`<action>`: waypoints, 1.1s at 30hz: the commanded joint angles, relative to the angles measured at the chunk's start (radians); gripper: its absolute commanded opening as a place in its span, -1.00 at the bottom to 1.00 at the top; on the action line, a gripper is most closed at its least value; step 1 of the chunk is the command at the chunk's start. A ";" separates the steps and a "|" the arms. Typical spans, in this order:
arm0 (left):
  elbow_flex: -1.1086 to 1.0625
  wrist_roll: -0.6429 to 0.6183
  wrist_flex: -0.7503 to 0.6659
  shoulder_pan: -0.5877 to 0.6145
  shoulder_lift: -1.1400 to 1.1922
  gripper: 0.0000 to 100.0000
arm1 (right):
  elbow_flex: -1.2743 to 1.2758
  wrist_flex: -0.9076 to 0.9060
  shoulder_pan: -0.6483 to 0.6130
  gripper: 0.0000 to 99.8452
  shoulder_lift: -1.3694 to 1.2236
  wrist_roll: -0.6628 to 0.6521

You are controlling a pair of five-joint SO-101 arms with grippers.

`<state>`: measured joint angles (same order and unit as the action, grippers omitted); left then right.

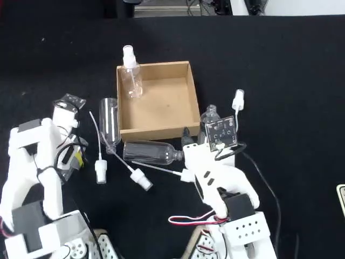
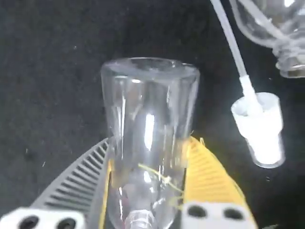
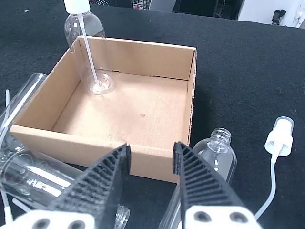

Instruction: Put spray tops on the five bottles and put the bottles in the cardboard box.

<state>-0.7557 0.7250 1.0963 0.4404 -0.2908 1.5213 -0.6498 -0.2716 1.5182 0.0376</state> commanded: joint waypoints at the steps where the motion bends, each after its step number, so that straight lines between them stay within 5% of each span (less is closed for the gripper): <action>1: 0.082 -0.041 0.140 -0.002 -0.167 -0.94 | -0.036 -0.005 0.012 -0.73 0.030 -0.008; 3: 0.087 -0.021 0.236 0.001 -0.244 -0.93 | -0.036 -0.005 0.012 -0.73 0.030 -0.008; 7: 0.054 0.250 0.351 0.039 -0.351 -0.94 | -0.036 -0.005 0.012 -0.73 0.030 -0.008; 17: -0.039 0.697 0.334 0.400 -0.367 -0.94 | -0.036 -0.005 0.008 -0.73 0.030 -0.008; 21: -0.107 0.853 0.161 0.521 -0.316 -0.93 | -0.035 -0.005 0.009 -0.73 0.030 -0.008; 25: -0.193 0.865 -0.068 0.561 -0.253 -0.93 | -0.035 -0.005 0.011 -0.73 0.030 -0.008; 29: -0.205 0.767 -0.147 0.556 -0.221 -0.90 | -0.035 -0.005 0.009 -0.73 0.030 -0.008; 33: -0.154 0.686 -0.141 0.564 -0.216 -0.57 | -0.033 -0.005 0.009 -0.73 0.030 -0.008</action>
<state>-0.9674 1.4385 0.9705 0.9927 -0.5071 1.5213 -0.6498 -0.2716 1.5182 0.0376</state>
